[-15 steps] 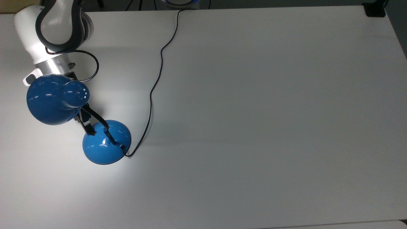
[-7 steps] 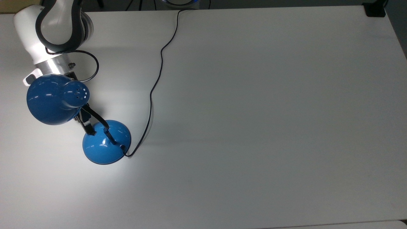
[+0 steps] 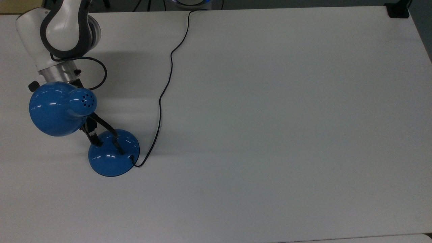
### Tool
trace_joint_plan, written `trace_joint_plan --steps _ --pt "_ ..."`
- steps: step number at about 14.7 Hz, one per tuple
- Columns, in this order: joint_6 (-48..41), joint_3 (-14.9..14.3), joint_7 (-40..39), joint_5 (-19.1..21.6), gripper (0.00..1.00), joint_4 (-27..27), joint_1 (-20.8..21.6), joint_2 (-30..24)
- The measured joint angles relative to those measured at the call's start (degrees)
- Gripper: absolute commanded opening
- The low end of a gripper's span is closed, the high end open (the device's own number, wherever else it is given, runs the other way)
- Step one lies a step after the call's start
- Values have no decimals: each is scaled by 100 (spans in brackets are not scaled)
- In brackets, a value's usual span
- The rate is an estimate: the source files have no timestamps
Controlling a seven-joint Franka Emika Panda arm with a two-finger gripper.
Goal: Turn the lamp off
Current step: 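Lift the gripper up and away from the lamp base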
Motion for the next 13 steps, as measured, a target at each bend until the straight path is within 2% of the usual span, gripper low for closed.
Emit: trace_joint_plan --steps 4,6,9,12,13 --pt "96 3 -45 -27 0 4 -10 -1" --pt "57 -9 -167 -265 0 -48 -87 -72" --pt "-729 -56 -278 -1366 2 -267 -466 -460" --pt "-2125 -272 -305 -2788 14 -298 -889 -997" --pt "-2627 -411 -328 -3241 22 -286 -968 -1211"
